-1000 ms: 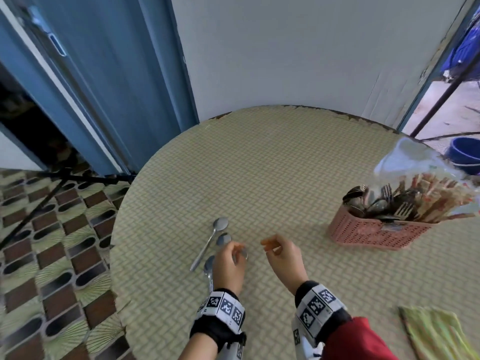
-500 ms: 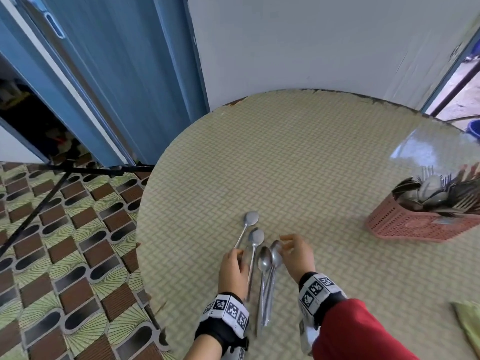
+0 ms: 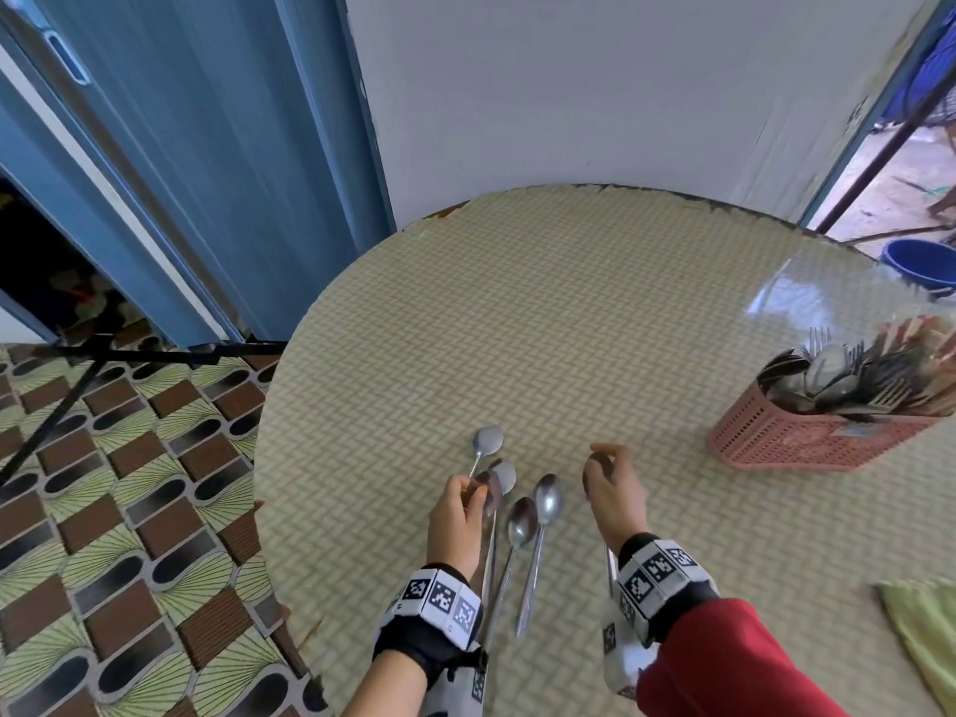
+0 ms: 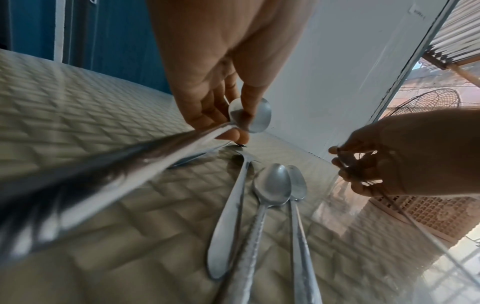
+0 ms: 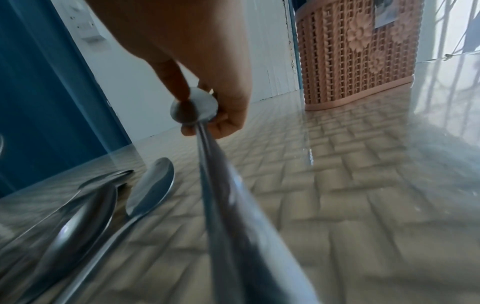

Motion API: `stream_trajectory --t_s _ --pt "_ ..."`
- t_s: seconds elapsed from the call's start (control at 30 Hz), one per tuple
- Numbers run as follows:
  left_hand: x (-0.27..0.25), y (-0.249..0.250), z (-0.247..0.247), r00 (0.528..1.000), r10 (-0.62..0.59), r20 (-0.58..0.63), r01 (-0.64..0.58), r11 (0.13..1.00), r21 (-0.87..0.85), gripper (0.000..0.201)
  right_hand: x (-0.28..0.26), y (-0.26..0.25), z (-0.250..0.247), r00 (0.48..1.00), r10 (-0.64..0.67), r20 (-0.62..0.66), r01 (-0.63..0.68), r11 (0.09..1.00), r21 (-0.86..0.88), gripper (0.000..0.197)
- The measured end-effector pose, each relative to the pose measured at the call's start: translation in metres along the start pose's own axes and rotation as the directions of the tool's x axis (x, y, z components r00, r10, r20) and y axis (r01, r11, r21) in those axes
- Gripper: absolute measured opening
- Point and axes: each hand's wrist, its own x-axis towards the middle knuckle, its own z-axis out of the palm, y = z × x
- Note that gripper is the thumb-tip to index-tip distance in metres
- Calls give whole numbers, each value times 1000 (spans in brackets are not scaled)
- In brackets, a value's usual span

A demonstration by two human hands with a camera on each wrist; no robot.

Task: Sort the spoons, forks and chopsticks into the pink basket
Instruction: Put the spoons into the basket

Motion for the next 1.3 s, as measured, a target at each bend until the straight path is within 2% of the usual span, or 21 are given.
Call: stream_trajectory --t_s 0.07,0.17,0.33,0.47,0.53,0.67,0.8,1.0,1.17,1.3 --pt "3 4 5 999 -2 51 1 1000 12 6 8 6 1 994 -6 106 18 993 -117 31" --pt "6 9 13 992 8 123 -13 999 33 16 16 10 8 970 -2 245 80 948 -308 34" --pt "7 13 24 966 36 258 -55 996 68 34 16 13 14 970 42 241 62 910 -410 19" --pt "9 10 31 951 32 306 -95 977 192 39 12 19 4 972 106 209 -25 935 -354 14" --pt "8 8 36 960 22 279 -88 970 225 38 10 20 -8 976 97 196 -35 955 -295 15" --pt "0 22 48 977 89 196 -148 938 313 31 9 14 -43 991 -2 132 21 989 -145 10" --pt "-6 53 66 964 112 240 -159 970 185 16 10 -6 -84 982 -182 49 188 972 -138 13" --pt "-20 119 96 919 343 193 -368 924 107 13 11 -51 -155 890 -449 -77 426 881 -205 20" --pt "-26 162 118 862 495 109 -505 856 110 19 16 -86 -214 790 -593 -154 547 796 -259 20" --pt "-33 194 128 805 594 5 -589 798 127 19 21 -107 -254 718 -676 -164 604 722 -337 23"
